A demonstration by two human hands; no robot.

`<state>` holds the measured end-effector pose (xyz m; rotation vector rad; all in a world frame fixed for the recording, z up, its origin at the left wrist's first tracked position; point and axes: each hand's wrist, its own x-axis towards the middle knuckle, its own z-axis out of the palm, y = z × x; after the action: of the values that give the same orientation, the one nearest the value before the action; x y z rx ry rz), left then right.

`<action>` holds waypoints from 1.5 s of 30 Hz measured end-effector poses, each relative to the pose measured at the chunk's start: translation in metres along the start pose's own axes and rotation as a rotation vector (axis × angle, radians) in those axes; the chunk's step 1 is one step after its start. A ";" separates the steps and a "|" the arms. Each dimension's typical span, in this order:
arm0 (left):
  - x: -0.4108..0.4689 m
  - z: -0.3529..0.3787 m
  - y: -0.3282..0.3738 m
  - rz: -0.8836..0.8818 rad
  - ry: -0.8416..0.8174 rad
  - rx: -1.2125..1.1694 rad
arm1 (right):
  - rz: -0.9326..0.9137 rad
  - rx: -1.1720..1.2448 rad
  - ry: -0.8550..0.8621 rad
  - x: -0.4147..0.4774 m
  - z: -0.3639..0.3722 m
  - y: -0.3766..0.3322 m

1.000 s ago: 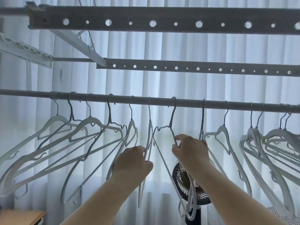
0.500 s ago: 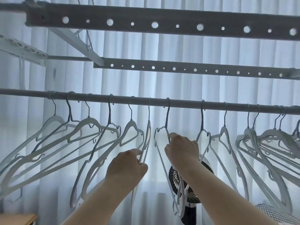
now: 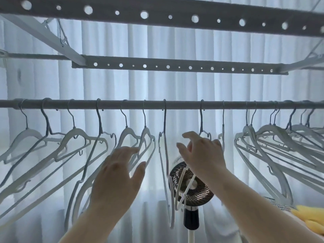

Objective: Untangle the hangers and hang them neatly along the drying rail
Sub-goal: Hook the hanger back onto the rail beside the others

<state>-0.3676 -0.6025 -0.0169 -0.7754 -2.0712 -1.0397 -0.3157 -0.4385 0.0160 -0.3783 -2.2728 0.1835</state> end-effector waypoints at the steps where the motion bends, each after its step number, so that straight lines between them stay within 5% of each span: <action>1: -0.003 0.000 0.004 0.034 0.019 -0.022 | 0.007 0.022 0.020 0.000 -0.006 0.009; 10: -0.012 0.029 0.070 0.127 0.027 0.009 | 0.188 0.064 -0.030 0.014 -0.023 0.091; 22: -0.001 0.101 0.117 -0.154 -0.288 0.596 | 0.316 0.767 -0.379 0.026 -0.018 0.135; 28: -0.010 0.115 0.131 -0.372 -0.304 0.281 | 0.396 0.930 -0.459 0.024 -0.011 0.138; 45: -0.035 0.116 0.141 -0.425 -0.265 0.048 | 0.292 0.814 -0.406 0.021 0.006 0.147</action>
<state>-0.2766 -0.4407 -0.0352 -0.4757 -2.5532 -1.1529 -0.3021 -0.2932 -0.0099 -0.2401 -2.2783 1.3831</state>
